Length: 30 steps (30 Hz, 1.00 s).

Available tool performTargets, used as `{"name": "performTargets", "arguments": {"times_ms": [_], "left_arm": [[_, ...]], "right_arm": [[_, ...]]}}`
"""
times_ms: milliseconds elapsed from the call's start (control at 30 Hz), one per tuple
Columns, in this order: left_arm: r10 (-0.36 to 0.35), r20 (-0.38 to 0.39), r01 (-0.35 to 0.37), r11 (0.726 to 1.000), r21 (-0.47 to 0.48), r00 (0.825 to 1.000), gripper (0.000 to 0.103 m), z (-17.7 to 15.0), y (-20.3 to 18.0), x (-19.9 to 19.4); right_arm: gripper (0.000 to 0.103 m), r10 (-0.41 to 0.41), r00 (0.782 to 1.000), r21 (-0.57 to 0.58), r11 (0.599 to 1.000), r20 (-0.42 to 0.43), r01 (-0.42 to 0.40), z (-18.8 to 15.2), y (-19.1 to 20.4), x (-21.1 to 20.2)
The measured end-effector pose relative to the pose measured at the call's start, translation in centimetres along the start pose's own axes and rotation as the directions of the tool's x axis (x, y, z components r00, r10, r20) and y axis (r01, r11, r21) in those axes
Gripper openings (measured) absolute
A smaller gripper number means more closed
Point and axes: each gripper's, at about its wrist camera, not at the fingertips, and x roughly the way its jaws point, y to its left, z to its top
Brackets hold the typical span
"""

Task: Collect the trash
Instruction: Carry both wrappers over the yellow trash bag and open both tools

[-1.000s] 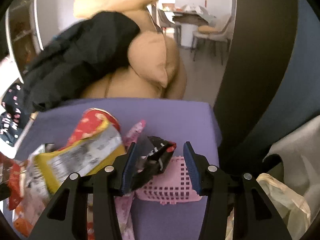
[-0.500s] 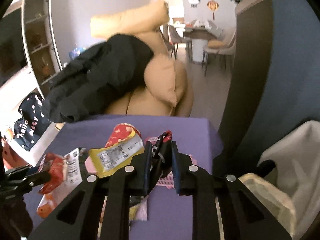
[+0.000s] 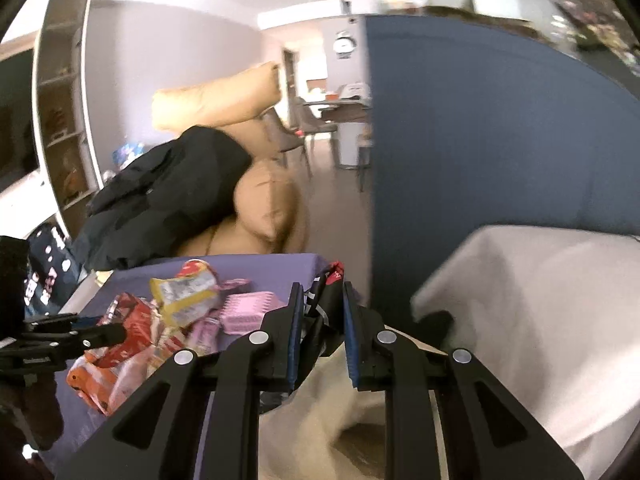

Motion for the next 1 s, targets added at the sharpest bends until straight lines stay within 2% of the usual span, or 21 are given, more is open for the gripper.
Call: {"name": "performTargets", "arguments": {"times_ms": [167,300,433,567,600,700,767,900,1000], "left_arm": [[-0.068,-0.095,0.073,0.996,0.053,0.993,0.034,-0.1,-4.0,4.7],[-0.105,-0.174,0.123,0.987,0.1,0.979,0.034,-0.1,-6.9,8.5],[-0.094,-0.212,0.127,0.981,0.148,0.973,0.034,0.1,-9.0,11.8],[-0.129,-0.248,0.168,0.975,0.146,0.96,0.034,0.4,-10.3,14.4],[-0.136,-0.253,0.178,0.973,0.15,0.958,0.036,0.5,-10.5,14.9],[-0.154,-0.266,0.198,0.969,0.149,0.952,0.058,0.7,-11.1,16.1],[-0.171,-0.27,0.212,0.968,0.13,0.947,0.06,0.8,-11.1,16.5],[-0.151,-0.235,0.176,0.98,0.09,0.96,0.061,1.0,-10.1,15.5],[-0.115,-0.191,0.131,0.989,0.069,0.975,0.061,1.1,-8.6,13.9]], "right_arm": [[0.019,-0.074,0.997,0.01,0.997,0.036,0.074,-1.0,-4.0,-3.3],[0.019,-0.105,0.994,0.044,0.994,0.033,0.103,-1.6,-6.3,-4.4],[0.019,-0.144,0.989,0.055,0.988,0.028,0.142,-2.4,-8.0,-4.7],[0.019,-0.155,0.988,0.084,0.985,0.016,0.153,-2.9,-9.1,-4.5],[0.019,-0.158,0.987,0.088,0.984,0.014,0.156,-3.0,-9.4,-4.4],[0.019,-0.163,0.987,0.098,0.982,0.006,0.162,-3.2,-9.9,-4.2],[0.019,-0.164,0.986,0.099,0.982,0.002,0.163,-3.3,-9.8,-4.0],[0.019,-0.157,0.988,0.095,0.983,0.0,0.156,-3.7,-9.4,-3.9],[0.019,-0.115,0.993,0.109,0.987,-0.011,0.115,-3.9,-9.0,-3.0]]}}
